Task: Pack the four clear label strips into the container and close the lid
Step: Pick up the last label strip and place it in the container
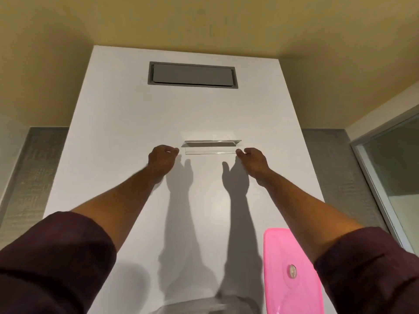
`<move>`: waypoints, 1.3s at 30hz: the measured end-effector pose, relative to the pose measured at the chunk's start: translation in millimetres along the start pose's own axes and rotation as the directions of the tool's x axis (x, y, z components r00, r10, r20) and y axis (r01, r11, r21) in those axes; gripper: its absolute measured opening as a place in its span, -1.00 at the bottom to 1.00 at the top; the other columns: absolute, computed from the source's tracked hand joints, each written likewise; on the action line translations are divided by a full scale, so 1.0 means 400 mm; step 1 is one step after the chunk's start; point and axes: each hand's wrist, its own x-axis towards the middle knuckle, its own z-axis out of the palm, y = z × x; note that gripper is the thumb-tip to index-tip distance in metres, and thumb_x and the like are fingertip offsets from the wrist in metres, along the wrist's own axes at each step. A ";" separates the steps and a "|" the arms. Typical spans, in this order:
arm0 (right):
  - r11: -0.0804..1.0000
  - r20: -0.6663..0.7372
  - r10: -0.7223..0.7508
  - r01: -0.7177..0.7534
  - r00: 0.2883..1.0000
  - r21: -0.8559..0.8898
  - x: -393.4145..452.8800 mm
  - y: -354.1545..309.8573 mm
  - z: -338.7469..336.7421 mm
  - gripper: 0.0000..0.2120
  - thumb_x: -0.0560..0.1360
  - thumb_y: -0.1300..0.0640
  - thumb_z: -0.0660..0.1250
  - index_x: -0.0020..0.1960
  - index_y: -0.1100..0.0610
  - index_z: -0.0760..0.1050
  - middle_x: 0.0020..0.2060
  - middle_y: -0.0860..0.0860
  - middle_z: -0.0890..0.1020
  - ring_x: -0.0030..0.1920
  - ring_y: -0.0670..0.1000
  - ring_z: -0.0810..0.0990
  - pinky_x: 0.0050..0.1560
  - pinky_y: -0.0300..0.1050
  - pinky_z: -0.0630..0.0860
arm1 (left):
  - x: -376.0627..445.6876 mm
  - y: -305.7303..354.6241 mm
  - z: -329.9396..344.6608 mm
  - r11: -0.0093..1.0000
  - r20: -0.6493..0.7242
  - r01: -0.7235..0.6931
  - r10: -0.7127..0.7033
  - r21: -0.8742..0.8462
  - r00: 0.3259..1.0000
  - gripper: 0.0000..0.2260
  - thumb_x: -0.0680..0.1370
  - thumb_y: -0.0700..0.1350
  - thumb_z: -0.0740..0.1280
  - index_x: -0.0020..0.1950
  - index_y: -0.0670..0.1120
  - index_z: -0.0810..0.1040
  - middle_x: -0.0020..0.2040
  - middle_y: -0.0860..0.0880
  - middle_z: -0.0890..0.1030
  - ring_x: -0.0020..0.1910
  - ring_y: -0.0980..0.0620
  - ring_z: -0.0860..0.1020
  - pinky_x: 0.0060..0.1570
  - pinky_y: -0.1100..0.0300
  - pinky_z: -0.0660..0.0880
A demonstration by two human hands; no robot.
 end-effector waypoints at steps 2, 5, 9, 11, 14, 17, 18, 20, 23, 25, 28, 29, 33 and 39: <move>0.999 -0.010 0.012 -0.012 1.000 0.047 0.068 0.024 0.008 -0.33 0.33 -0.54 0.24 0.04 0.03 0.55 -0.04 0.02 0.63 -0.04 0.13 0.58 0.04 0.02 0.54 | 0.035 0.001 0.010 1.000 -0.010 0.006 -0.007 -0.029 1.000 -0.71 0.35 0.14 0.35 -0.21 -0.08 0.65 -0.25 -0.14 0.68 -0.23 -0.20 0.62 -0.06 0.02 0.58; 0.986 -0.059 0.029 -0.019 0.998 0.163 0.133 0.044 0.020 -0.45 0.40 -0.44 0.25 -0.27 0.06 0.56 -0.37 -0.04 0.60 -0.31 0.07 0.54 -0.15 0.06 0.54 | 0.075 0.010 0.030 0.991 -0.005 0.023 -0.024 -0.130 1.000 -0.76 0.45 0.07 0.37 -0.26 -0.10 0.63 -0.31 -0.07 0.61 -0.35 -0.05 0.52 -0.19 0.11 0.50; 0.943 -0.083 0.073 -0.042 0.994 0.330 0.162 0.014 0.025 -0.69 0.54 -0.12 0.36 -0.13 0.13 0.63 -0.38 0.02 0.59 -0.36 0.03 0.53 -0.33 -0.08 0.51 | 0.123 0.033 0.054 0.971 0.049 0.071 -0.061 -0.230 0.997 -0.74 0.56 0.04 0.35 -0.16 -0.14 0.57 -0.30 -0.12 0.58 -0.41 -0.05 0.51 -0.39 0.22 0.45; 0.928 -0.058 0.075 -0.048 0.995 0.371 0.177 0.003 0.026 -0.81 0.50 -0.02 0.41 -0.02 0.10 0.64 -0.40 0.00 0.56 -0.37 0.02 0.48 -0.40 -0.14 0.42 | 0.139 0.046 0.066 0.963 0.060 0.087 -0.074 -0.254 0.995 -0.72 0.56 0.08 0.35 -0.14 -0.14 0.57 -0.32 -0.13 0.59 -0.43 -0.06 0.52 -0.37 0.20 0.45; 0.919 -0.051 0.071 -0.045 0.996 0.393 0.181 -0.016 0.028 -0.90 0.46 0.14 0.37 -0.10 0.10 0.65 -0.41 0.01 0.54 -0.41 0.02 0.43 -0.42 -0.17 0.39 | 0.147 0.064 0.088 0.956 0.065 0.101 -0.086 -0.275 0.994 -0.78 0.48 -0.01 0.42 -0.25 -0.14 0.58 -0.32 -0.17 0.58 -0.37 -0.09 0.52 -0.23 0.09 0.50; 0.925 -0.053 0.033 -0.010 0.998 0.381 0.161 -0.018 0.034 -0.83 0.36 0.17 0.34 -0.40 0.13 0.55 -0.42 0.12 0.53 -0.39 0.08 0.41 -0.30 -0.08 0.43 | 0.140 0.068 0.102 0.929 0.038 0.120 -0.114 -0.350 0.993 -0.89 0.41 -0.20 0.45 -0.29 -0.22 0.61 -0.28 -0.23 0.59 -0.30 -0.14 0.57 -0.05 -0.04 0.59; 0.930 -0.062 0.033 -0.008 0.998 0.368 0.148 -0.017 0.034 -0.81 0.33 0.16 0.33 -0.45 0.14 0.51 -0.43 0.14 0.53 -0.38 0.08 0.41 -0.25 -0.04 0.44 | 0.132 0.066 0.103 0.919 0.029 0.132 -0.131 -0.372 0.991 -0.92 0.41 -0.25 0.44 -0.27 -0.24 0.62 -0.25 -0.24 0.60 -0.27 -0.15 0.60 0.02 -0.05 0.62; 0.924 -0.071 0.049 -0.018 0.996 0.382 0.125 -0.007 0.037 -0.81 0.28 0.18 0.34 -0.48 0.16 0.43 -0.45 0.13 0.48 -0.35 0.07 0.41 -0.19 -0.03 0.43 | 0.109 0.060 0.100 0.899 0.014 0.154 -0.162 -0.409 0.987 -0.98 0.40 -0.30 0.45 -0.23 -0.24 0.64 -0.19 -0.22 0.61 -0.22 -0.14 0.64 0.06 -0.06 0.63; 0.882 -0.064 0.055 -0.019 0.996 0.471 0.087 0.015 0.041 -0.82 0.20 0.23 0.38 -0.38 0.28 0.38 -0.36 0.13 0.35 -0.27 0.09 0.38 -0.12 -0.01 0.41 | 0.061 0.043 0.090 0.882 -0.002 0.162 -0.182 -0.442 0.983 -0.87 0.43 -0.38 0.42 -0.15 -0.17 0.63 -0.02 -0.22 0.62 -0.15 -0.14 0.65 0.05 -0.06 0.64; 0.856 -0.050 0.056 -0.022 0.997 0.517 0.042 0.028 0.039 -0.87 0.21 0.29 0.39 -0.32 0.27 0.44 -0.30 0.14 0.37 -0.24 0.10 0.40 -0.09 0.00 0.46 | 0.024 0.025 0.077 0.887 -0.026 0.173 -0.203 -0.428 0.979 -0.79 0.44 -0.40 0.40 -0.11 -0.10 0.59 0.02 -0.24 0.62 -0.14 -0.16 0.65 0.05 -0.09 0.64; 0.797 0.009 0.107 -0.091 0.994 0.597 -0.052 0.045 0.030 -0.89 0.36 0.38 0.44 -0.18 0.23 0.57 -0.30 0.09 0.56 -0.26 0.10 0.60 -0.09 -0.06 0.64 | -0.048 -0.005 0.053 0.879 0.005 0.203 -0.222 -0.431 0.975 -0.74 0.45 -0.40 0.38 0.04 -0.11 0.55 -0.01 -0.23 0.62 -0.20 -0.15 0.62 0.11 -0.13 0.61; 0.791 0.035 0.095 -0.097 0.995 0.604 -0.091 0.050 0.026 -0.89 0.39 0.36 0.45 -0.16 0.20 0.57 -0.34 0.05 0.57 -0.31 0.08 0.62 -0.19 -0.12 0.63 | -0.076 -0.016 0.043 0.875 0.032 0.215 -0.224 -0.433 0.974 -0.71 0.45 -0.40 0.38 0.10 -0.13 0.55 -0.02 -0.22 0.62 -0.22 -0.13 0.61 0.12 -0.13 0.60; 0.802 0.070 0.081 -0.107 0.994 0.588 -0.229 0.095 0.013 -0.74 0.49 0.20 0.50 0.12 0.07 0.52 -0.33 0.03 0.65 -0.39 0.02 0.66 -0.26 -0.13 0.57 | -0.207 -0.053 -0.011 0.912 0.134 0.204 -0.167 -0.355 0.977 -0.66 0.48 -0.43 0.33 0.21 -0.16 0.58 -0.18 -0.07 0.61 -0.28 -0.02 0.60 0.13 -0.07 0.57; 0.911 0.121 -0.100 0.042 0.988 0.411 -0.385 0.170 -0.004 -0.61 0.44 0.26 0.55 0.24 0.11 0.60 -0.26 0.14 0.65 -0.27 0.04 0.66 -0.01 0.06 0.65 | -0.380 -0.111 -0.088 0.977 0.209 0.027 0.018 -0.210 0.978 -0.60 0.47 -0.52 0.26 0.23 -0.23 0.57 -0.31 -0.01 0.42 -0.27 0.02 0.45 0.10 -0.04 0.54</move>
